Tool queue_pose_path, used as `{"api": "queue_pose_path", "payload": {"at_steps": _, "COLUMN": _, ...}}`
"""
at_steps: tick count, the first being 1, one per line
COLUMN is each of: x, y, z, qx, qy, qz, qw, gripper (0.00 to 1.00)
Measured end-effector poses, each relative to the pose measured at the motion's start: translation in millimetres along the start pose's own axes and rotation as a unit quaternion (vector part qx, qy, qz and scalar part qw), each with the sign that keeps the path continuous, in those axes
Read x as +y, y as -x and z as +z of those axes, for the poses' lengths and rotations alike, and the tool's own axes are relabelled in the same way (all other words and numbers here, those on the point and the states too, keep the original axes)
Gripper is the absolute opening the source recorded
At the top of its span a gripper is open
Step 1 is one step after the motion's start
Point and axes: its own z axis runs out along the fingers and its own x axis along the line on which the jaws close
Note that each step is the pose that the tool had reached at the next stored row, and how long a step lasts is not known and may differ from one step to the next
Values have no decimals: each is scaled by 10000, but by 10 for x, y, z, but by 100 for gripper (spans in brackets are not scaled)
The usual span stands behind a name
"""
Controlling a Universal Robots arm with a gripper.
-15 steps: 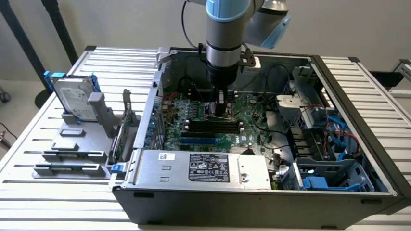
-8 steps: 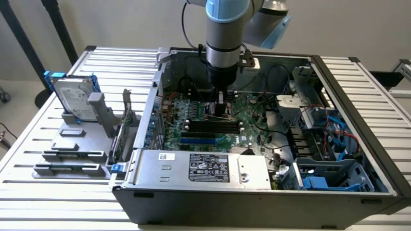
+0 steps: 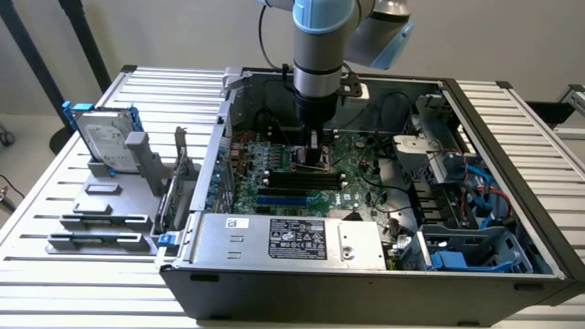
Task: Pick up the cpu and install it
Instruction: 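Place the cpu into insertion slot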
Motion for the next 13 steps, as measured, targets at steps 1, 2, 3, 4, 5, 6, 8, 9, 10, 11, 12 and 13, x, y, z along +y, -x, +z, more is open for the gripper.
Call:
{"api": "queue_pose_path", "payload": {"at_steps": 1, "x": -1, "y": -1, "z": 3, "qx": -3, "qy": 0, "qz": 3, "qw": 10000, "gripper": 55}}
{"api": "queue_pose_path", "payload": {"at_steps": 2, "x": 0, "y": 0, "z": 8, "qx": -6, "qy": -1, "qz": 3, "qw": 10000, "gripper": 55}}
{"api": "queue_pose_path", "payload": {"at_steps": 3, "x": -1, "y": 0, "z": 12, "qx": -9, "qy": -1, "qz": 5, "qw": 10000, "gripper": 55}}
{"api": "queue_pose_path", "payload": {"at_steps": 4, "x": -1, "y": -1, "z": 16, "qx": -14, "qy": -1, "qz": 7, "qw": 10000, "gripper": 55}}
{"api": "queue_pose_path", "payload": {"at_steps": 5, "x": -1, "y": -1, "z": 21, "qx": -20, "qy": -2, "qz": 8, "qw": 10000, "gripper": 55}}
{"api": "queue_pose_path", "payload": {"at_steps": 6, "x": -2, "y": -1, "z": 25, "qx": -25, "qy": -2, "qz": 10, "qw": 10000, "gripper": 55}}
{"api": "queue_pose_path", "payload": {"at_steps": 8, "x": -2, "y": -4, "z": 31, "qx": -34, "qy": -3, "qz": 13, "qw": 10000, "gripper": 55}}
{"api": "queue_pose_path", "payload": {"at_steps": 9, "x": -2, "y": -5, "z": 33, "qx": -38, "qy": -3, "qz": 13, "qw": 10000, "gripper": 55}}
{"api": "queue_pose_path", "payload": {"at_steps": 10, "x": -2, "y": -7, "z": 35, "qx": -40, "qy": -3, "qz": 12, "qw": 10000, "gripper": 55}}
{"api": "queue_pose_path", "payload": {"at_steps": 11, "x": -3, "y": -10, "z": 37, "qx": -43, "qy": -3, "qz": 13, "qw": 10000, "gripper": 55}}
{"api": "queue_pose_path", "payload": {"at_steps": 12, "x": -3, "y": -14, "z": 38, "qx": -46, "qy": -3, "qz": 13, "qw": 10000, "gripper": 55}}
{"api": "queue_pose_path", "payload": {"at_steps": 13, "x": -3, "y": -20, "z": 40, "qx": -49, "qy": -2, "qz": 13, "qw": 10000, "gripper": 55}}
